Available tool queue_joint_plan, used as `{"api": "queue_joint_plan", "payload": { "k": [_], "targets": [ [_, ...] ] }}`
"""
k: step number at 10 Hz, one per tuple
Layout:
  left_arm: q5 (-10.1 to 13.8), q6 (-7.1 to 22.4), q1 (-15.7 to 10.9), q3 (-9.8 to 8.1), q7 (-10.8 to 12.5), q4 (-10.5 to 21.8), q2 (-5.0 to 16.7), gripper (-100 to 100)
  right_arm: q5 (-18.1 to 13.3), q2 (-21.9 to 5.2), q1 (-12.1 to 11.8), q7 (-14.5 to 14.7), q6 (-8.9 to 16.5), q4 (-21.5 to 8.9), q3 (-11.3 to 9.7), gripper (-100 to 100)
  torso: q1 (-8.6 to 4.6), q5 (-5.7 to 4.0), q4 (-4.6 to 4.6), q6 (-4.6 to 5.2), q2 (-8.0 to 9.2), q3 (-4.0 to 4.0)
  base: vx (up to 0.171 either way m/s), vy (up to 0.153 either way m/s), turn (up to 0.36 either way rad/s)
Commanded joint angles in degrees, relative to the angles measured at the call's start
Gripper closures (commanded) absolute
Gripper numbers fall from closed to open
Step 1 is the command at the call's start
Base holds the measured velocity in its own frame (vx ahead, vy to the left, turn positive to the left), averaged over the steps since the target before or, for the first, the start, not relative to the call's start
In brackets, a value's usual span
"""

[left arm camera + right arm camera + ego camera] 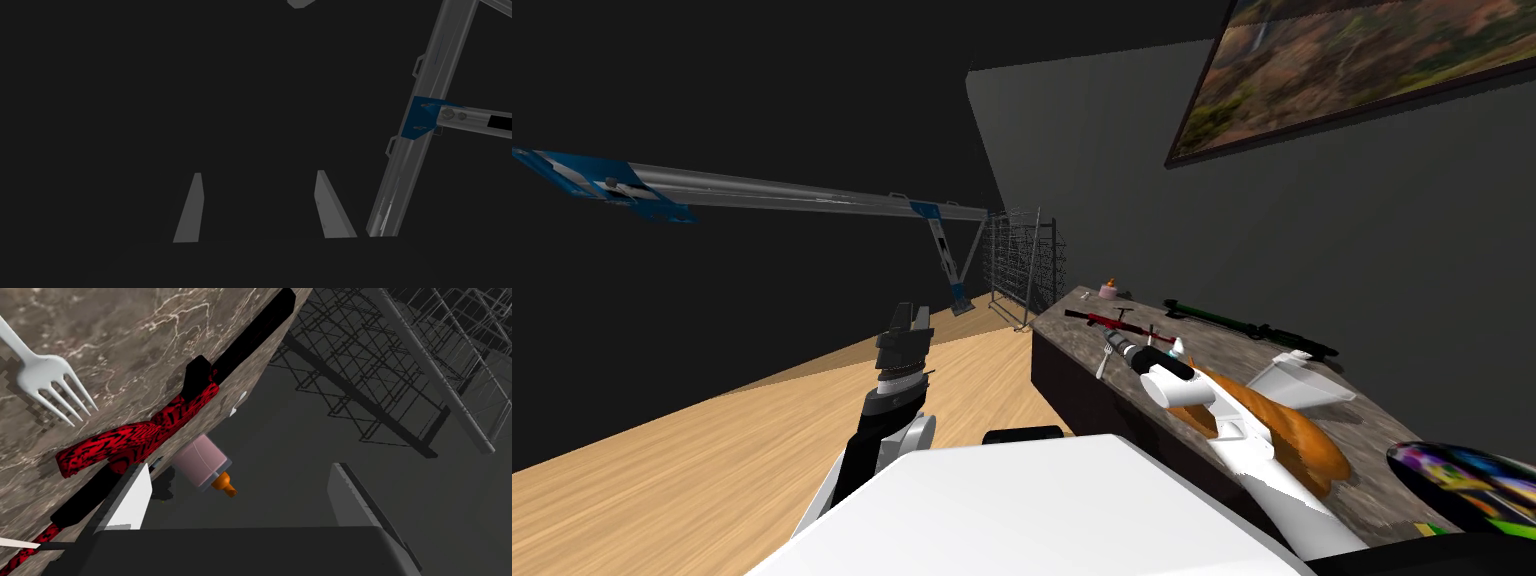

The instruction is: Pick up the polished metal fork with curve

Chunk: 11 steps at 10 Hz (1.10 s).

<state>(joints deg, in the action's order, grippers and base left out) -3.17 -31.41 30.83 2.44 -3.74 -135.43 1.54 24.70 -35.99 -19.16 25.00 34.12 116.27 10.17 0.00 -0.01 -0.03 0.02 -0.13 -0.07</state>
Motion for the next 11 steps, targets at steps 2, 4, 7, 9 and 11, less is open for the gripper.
{"api": "queue_joint_plan", "payload": {
  "k": [2, 4, 7, 9, 11],
  "targets": [
    [0.0, 0.0, 0.0, 0.00, 0.0, 0.0, 0.0, 0, 1.1, -1.8, -0.1, 0.5, 4.2, -0.4, 0.2, -100, 0.02, 0.01, -0.01, -0.01, -0.06, -0.03, 0.039, 0.010, 0.015],
    [0.0, 0.0, 0.0, 0.00, 0.0, 0.0, 0.0, 0, 2.2, -3.4, -0.2, 1.0, 7.7, -0.9, 0.3, -100, 0.02, 0.01, -0.02, 0.00, -0.12, -0.07, 0.057, 0.009, 0.010],
    [0.0, 0.0, 0.0, 0.00, 0.0, 0.0, 0.0, 0, 4.2, -6.7, -0.5, 1.7, 12.8, -1.7, 0.4, -100, 0.05, 0.01, -0.03, 0.00, -0.12, -0.07, 0.060, 0.020, 0.006],
    [0.0, 0.0, 0.0, 0.00, 0.0, 0.0, 0.0, 0, 5.1, -8.3, -0.8, 2.1, 16.2, -2.0, 0.4, -100, 0.07, 0.01, -0.03, -0.01, -0.14, -0.08, 0.062, 0.016, 0.003],
    [0.0, 0.0, 0.0, 0.00, 0.0, 0.0, 0.0, 0, 6.0, -9.8, -1.0, 2.3, 19.6, -2.4, 0.3, -100, 0.05, 0.02, -0.03, 0.00, -0.13, -0.08, 0.064, 0.017, 0.000]
  ]
}}
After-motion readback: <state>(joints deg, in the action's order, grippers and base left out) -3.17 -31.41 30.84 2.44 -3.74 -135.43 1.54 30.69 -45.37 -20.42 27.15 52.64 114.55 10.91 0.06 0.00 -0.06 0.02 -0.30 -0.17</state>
